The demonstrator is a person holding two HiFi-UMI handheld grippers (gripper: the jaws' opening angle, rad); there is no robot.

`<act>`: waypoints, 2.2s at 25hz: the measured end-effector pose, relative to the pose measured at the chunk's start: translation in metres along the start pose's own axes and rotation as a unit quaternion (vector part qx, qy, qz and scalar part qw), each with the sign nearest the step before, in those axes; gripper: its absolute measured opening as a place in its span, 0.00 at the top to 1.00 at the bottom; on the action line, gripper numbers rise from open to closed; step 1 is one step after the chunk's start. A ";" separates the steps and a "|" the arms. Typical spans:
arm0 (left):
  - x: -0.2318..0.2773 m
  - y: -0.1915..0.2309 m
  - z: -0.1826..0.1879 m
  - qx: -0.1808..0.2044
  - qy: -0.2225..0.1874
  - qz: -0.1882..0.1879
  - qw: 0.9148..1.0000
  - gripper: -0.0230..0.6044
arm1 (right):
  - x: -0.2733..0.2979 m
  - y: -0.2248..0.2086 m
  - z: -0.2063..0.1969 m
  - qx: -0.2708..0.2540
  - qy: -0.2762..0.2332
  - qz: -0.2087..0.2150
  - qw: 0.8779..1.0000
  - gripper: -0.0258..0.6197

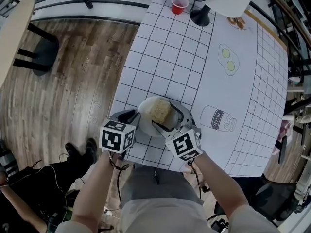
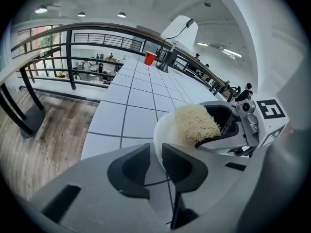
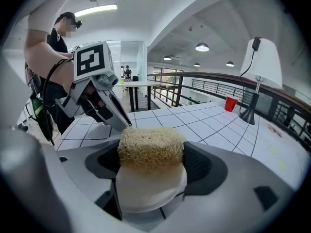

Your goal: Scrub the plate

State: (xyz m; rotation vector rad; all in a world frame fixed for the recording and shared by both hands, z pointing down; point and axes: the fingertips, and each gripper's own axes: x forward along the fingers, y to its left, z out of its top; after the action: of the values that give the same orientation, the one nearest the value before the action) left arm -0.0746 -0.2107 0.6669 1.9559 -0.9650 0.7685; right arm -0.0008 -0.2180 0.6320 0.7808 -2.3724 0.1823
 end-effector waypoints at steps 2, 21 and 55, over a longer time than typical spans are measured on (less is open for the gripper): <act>0.000 0.000 0.001 0.002 -0.001 0.001 1.000 0.82 | -0.005 -0.006 -0.003 0.004 0.002 -0.010 1.000 0.38; -0.007 0.000 -0.004 -0.048 -0.017 -0.020 0.999 0.85 | 0.012 0.055 0.011 -0.015 0.033 0.047 0.998 0.38; -0.007 -0.013 -0.007 -0.065 -0.026 -0.035 0.997 0.86 | -0.011 0.076 -0.004 -0.045 0.059 0.028 0.997 0.38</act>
State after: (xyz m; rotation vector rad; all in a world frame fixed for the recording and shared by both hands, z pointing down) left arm -0.0682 -0.1970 0.6599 1.8943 -0.9473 0.6037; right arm -0.0357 -0.1490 0.6334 0.6432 -2.2758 0.1399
